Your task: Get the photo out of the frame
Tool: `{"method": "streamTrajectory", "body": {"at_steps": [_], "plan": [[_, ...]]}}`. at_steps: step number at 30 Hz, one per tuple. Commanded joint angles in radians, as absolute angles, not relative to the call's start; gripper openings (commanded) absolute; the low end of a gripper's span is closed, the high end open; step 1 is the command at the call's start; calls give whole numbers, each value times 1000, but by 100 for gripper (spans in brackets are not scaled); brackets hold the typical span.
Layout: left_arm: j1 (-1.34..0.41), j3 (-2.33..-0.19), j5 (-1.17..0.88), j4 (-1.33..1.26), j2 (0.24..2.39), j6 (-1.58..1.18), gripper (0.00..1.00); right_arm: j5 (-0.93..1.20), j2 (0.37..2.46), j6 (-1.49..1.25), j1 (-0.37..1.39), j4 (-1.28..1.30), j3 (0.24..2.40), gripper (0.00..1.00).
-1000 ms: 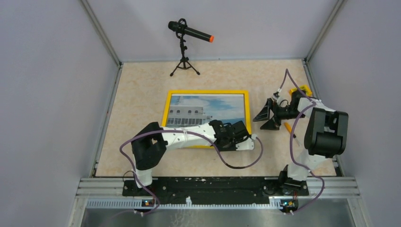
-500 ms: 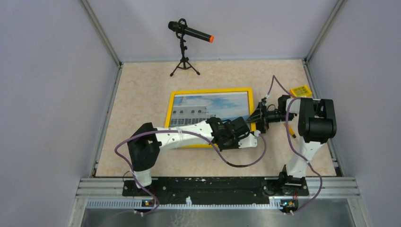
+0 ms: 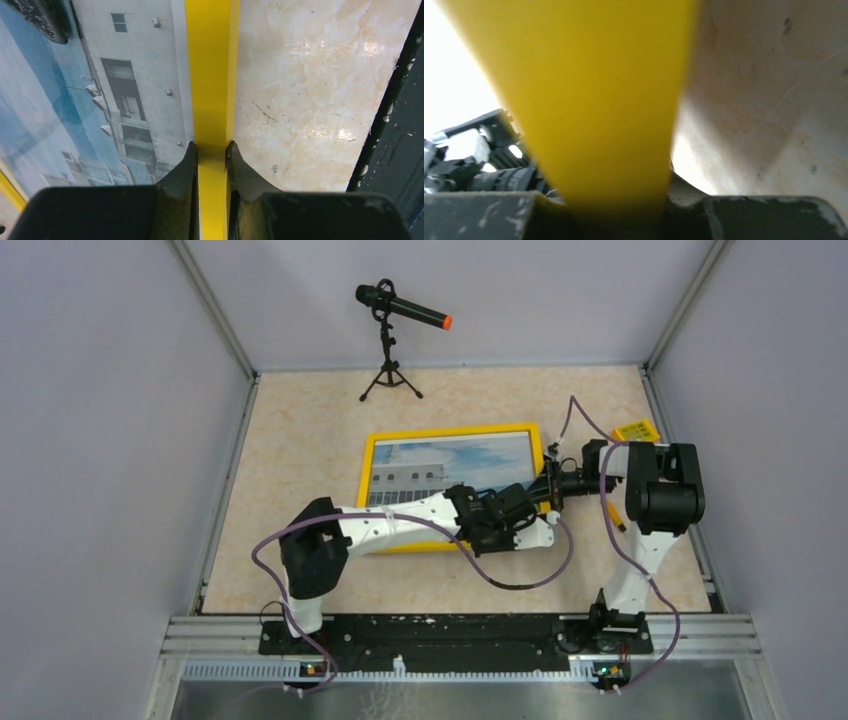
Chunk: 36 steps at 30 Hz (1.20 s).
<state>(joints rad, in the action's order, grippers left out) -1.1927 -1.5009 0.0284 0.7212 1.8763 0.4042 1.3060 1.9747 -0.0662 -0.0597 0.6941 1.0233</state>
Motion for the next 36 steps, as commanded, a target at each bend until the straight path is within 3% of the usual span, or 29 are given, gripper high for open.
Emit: {"method": "streamTrajectory", "body": {"at_steps": [1,4,7,12,24,31,36], "plan": [[-1194,-1573,29,603,1856,412,9,1350,1962,-27,-50,729,1067,12],[-1164,-1569,14,631,1811,386,47,1310,1930,-20,-59,752,1072,0],[-1111,-1570,-61,666,1738,368,75,1260,1843,-23,-71,771,1072,0],[-1047,-1583,-101,706,1616,337,96,1167,1623,-30,-75,803,1048,0],[-691,-1522,-80,763,1368,244,99,874,1420,281,-77,1220,1474,0],[-513,-1480,-9,753,1294,186,99,756,1483,432,-72,1405,1919,0],[-337,-1538,-116,792,1294,95,99,669,1550,493,-39,1493,2224,0]]}}
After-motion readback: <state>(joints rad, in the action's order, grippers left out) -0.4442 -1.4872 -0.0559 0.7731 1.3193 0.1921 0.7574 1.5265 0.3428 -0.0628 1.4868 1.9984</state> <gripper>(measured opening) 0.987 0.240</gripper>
